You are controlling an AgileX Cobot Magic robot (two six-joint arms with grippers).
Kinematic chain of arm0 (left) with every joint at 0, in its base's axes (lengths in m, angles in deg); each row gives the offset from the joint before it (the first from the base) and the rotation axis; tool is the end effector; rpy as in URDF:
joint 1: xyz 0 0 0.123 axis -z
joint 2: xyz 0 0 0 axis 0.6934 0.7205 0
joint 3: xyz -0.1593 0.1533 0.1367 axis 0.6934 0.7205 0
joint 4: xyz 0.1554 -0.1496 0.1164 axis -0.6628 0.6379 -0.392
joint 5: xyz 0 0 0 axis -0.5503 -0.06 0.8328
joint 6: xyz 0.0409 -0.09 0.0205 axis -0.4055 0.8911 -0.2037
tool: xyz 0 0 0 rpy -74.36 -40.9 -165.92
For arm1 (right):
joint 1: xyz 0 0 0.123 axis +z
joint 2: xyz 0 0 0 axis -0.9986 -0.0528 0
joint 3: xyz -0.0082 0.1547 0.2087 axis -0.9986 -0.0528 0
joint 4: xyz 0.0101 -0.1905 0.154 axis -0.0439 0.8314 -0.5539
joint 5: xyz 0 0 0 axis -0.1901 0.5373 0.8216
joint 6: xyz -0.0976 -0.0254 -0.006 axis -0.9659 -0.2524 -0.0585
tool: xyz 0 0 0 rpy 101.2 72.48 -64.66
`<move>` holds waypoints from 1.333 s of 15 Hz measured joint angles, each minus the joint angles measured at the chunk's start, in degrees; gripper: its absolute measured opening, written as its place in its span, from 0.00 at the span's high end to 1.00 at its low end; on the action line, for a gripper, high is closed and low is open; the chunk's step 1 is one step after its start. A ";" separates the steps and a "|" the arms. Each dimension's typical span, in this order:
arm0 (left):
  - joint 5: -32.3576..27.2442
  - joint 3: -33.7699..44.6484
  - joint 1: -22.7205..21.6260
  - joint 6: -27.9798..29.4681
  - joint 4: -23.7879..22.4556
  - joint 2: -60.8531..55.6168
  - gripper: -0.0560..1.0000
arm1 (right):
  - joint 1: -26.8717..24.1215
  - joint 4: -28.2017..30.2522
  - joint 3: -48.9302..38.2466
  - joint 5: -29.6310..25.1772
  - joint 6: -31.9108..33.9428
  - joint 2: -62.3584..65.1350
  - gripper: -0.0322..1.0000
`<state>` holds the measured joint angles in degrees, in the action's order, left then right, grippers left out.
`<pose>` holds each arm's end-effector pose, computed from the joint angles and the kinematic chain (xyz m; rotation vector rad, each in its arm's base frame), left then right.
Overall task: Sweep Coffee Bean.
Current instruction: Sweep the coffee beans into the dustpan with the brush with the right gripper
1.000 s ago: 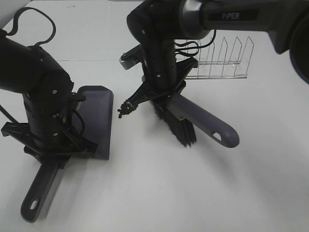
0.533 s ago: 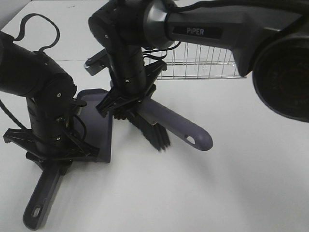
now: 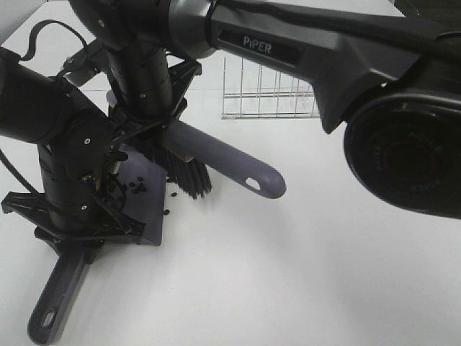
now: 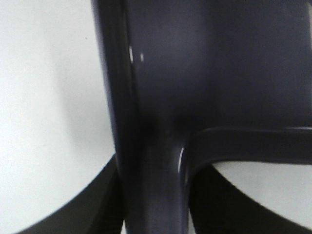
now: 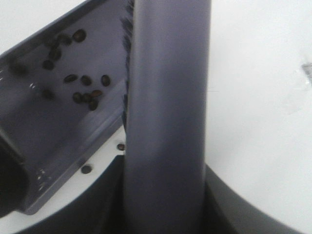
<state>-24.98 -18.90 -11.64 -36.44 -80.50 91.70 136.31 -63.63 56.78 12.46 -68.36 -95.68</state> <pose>0.2695 -0.1460 0.0702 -0.1697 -3.1070 -0.3714 0.3433 0.3570 0.1631 -1.1479 2.5232 -0.2013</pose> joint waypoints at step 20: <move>-1.49 0.06 -0.17 -1.26 -0.06 0.00 0.60 | 0.92 -3.72 -1.49 -1.89 -6.88 -3.27 0.68</move>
<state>-26.47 -18.84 -11.82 -37.70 -80.56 91.70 137.22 -67.35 55.29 10.57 -75.24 -98.94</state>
